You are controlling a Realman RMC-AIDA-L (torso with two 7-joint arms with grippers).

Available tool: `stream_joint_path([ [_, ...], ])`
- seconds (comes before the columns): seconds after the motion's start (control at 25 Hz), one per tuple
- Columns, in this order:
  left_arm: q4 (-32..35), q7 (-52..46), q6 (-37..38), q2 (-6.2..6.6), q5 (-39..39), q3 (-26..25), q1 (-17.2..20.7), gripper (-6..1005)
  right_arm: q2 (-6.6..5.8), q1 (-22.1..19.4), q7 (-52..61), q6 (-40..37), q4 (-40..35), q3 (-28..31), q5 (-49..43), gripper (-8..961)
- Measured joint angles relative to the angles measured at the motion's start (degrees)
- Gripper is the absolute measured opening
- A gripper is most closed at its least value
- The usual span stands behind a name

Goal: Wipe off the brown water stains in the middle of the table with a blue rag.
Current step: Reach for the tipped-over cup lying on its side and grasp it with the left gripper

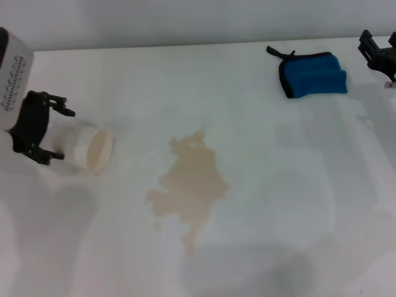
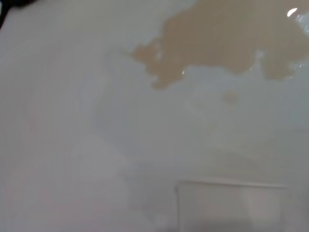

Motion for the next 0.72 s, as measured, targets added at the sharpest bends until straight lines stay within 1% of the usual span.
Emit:
stream_joint_path([
  [0.32, 4.6, 0.0, -4.0, 0.04, 1.5, 0.0, 0.9, 792, 0.0, 0.0, 0.4, -0.3, -0.3, -0.3, 0.3, 679],
  [0.36, 5.9, -0.2, -5.8, 0.02, 2.0, 0.0, 1.3, 791, 0.0, 0.0, 0.6, -0.3, -0.3, -0.4, 0.3, 679],
  [0.44, 6.8, -0.4, -6.8, 0.0, 1.9, 0.0, 1.7, 790, 0.0, 0.0, 0.7, -0.3, -0.4, -0.4, 0.3, 679],
  [0.72, 7.9, -2.2, -8.5, -0.03, 1.6, -0.1, 2.1, 783, 0.0, 0.0, 0.7, -0.4, -0.1, -0.4, 0.3, 679],
])
